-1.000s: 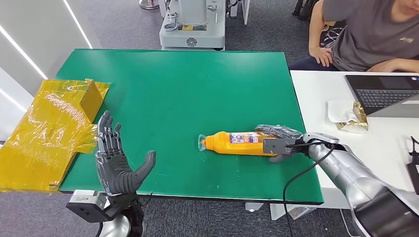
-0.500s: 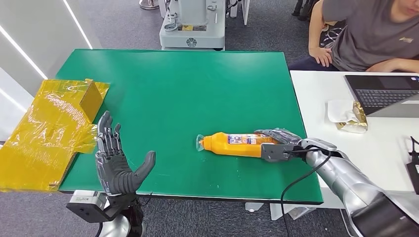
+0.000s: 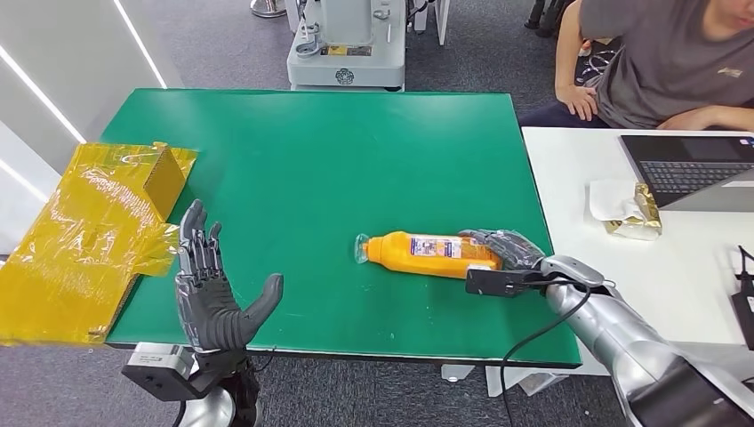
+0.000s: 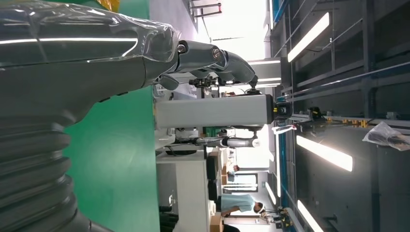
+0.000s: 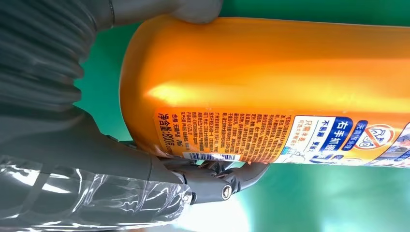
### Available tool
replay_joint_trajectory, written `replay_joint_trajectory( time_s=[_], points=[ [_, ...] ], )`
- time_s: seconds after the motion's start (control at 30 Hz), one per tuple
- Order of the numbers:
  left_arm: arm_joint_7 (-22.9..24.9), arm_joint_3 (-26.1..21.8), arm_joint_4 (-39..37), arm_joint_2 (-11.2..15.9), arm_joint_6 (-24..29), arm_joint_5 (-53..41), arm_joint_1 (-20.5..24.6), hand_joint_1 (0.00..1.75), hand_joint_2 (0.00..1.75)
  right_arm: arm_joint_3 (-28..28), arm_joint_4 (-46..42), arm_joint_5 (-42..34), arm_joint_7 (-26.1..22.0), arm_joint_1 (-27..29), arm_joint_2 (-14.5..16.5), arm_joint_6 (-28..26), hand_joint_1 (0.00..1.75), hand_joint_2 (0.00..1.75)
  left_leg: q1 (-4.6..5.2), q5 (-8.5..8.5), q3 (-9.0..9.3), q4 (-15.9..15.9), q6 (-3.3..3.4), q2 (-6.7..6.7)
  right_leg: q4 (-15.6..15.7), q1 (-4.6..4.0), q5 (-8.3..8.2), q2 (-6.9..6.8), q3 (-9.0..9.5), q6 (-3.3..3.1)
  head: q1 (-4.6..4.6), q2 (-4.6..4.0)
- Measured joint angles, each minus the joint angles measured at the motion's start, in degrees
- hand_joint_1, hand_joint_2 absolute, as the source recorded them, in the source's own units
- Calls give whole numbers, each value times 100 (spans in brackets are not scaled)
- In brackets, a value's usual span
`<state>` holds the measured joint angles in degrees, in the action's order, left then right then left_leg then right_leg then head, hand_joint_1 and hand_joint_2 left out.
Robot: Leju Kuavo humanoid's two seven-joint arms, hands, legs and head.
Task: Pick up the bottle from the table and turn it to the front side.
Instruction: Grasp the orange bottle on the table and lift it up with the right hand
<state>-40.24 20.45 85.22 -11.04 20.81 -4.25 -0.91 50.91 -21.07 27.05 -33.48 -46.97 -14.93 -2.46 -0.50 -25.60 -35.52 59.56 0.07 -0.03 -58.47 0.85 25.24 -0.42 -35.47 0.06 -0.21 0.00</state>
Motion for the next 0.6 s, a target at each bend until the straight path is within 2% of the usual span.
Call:
replay_joint_trajectory(
  time_s=[0.3, 0.6],
  points=[
    [0, 0, -42, -7, 1, -52, 4, 0, 175, -493, -219, -149, -44, 326, 203, -1377, 175, 175, 0, 0, -1, -1, 0, -1, -1, 0, 2, 0, -2, -1, -1, 0],
    [0, 1, -141, -8, 79, -50, 39, 0, 175, -951, -532, -235, -423, 549, 292, -1857, 175, 175, 0, 0, -2, -1, 0, 0, 0, 0, 2, 0, -2, -1, 1, 0]
  ],
)
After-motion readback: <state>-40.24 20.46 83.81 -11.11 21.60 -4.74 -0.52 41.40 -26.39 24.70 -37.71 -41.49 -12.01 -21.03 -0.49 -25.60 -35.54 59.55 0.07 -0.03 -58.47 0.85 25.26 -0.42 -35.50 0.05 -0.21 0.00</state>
